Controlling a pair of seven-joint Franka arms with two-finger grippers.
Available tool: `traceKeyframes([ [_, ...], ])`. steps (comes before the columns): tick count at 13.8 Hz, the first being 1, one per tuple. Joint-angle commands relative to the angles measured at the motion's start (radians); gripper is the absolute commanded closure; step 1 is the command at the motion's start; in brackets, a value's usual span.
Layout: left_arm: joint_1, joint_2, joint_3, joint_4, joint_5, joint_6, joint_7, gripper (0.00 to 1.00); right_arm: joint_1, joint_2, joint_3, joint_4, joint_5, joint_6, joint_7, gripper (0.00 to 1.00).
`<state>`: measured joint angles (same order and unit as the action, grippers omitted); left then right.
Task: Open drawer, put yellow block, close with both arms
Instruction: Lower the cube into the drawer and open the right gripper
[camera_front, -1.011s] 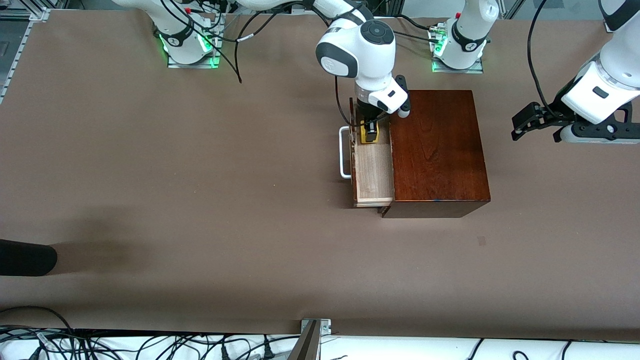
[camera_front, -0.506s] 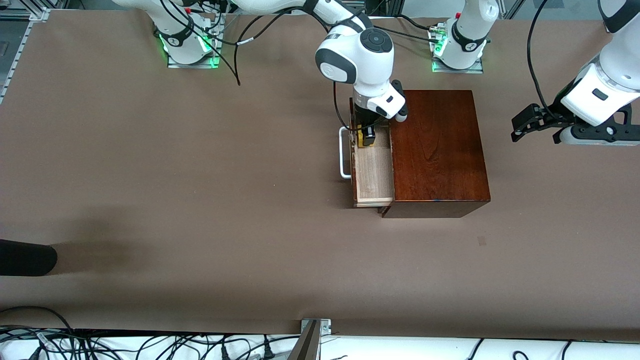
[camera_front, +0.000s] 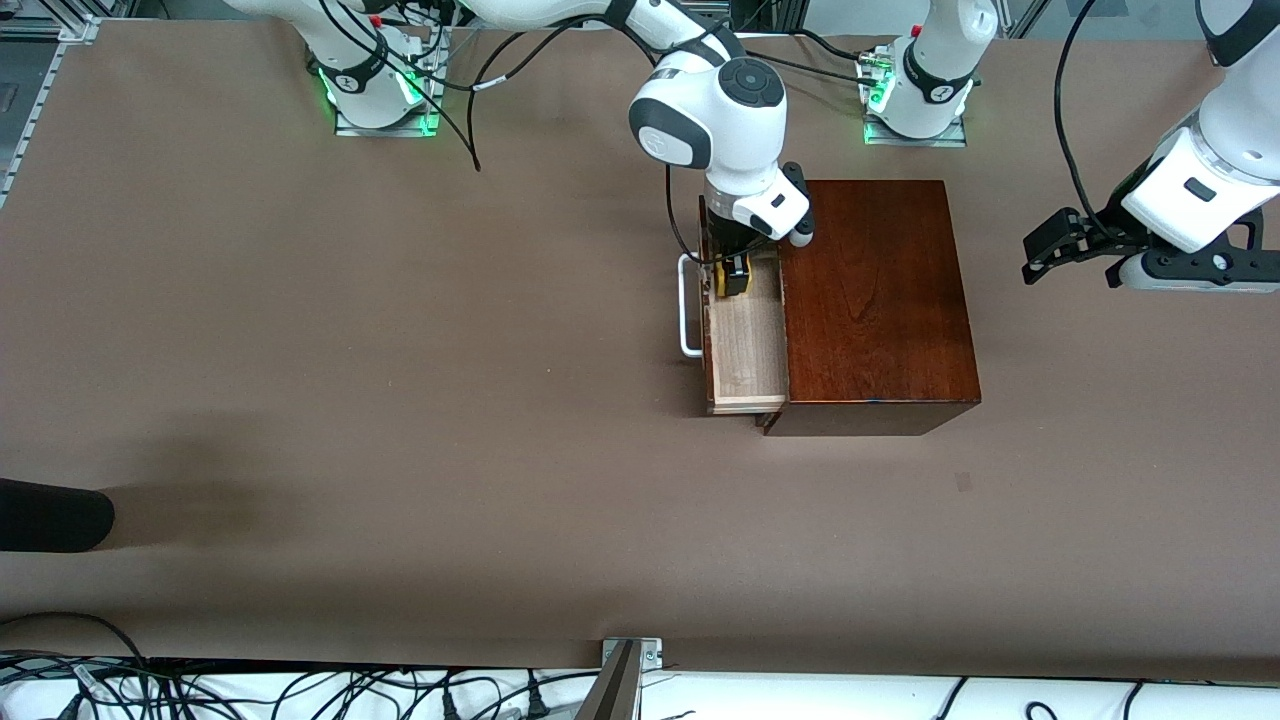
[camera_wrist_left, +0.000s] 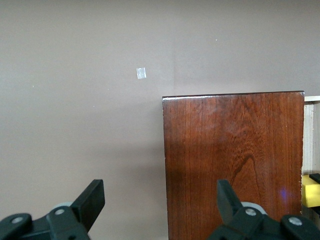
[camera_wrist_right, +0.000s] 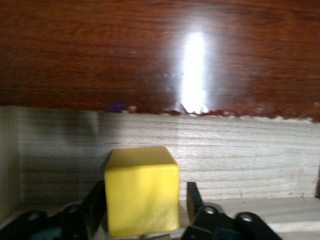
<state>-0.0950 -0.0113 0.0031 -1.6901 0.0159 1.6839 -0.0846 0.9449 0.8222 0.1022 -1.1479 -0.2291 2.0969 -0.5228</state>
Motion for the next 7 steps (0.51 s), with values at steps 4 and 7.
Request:
traceKeyframes([
  [4, -0.006, 0.014, 0.005, 0.033, -0.011, -0.013, 0.019, 0.00, -0.011, -0.070, -0.001, 0.066, 0.013, -0.084, 0.058, 0.00],
  [7, -0.008, 0.014, 0.003, 0.033, -0.013, -0.013, 0.019, 0.00, -0.060, -0.164, -0.001, 0.079, 0.056, -0.156, 0.072, 0.00],
])
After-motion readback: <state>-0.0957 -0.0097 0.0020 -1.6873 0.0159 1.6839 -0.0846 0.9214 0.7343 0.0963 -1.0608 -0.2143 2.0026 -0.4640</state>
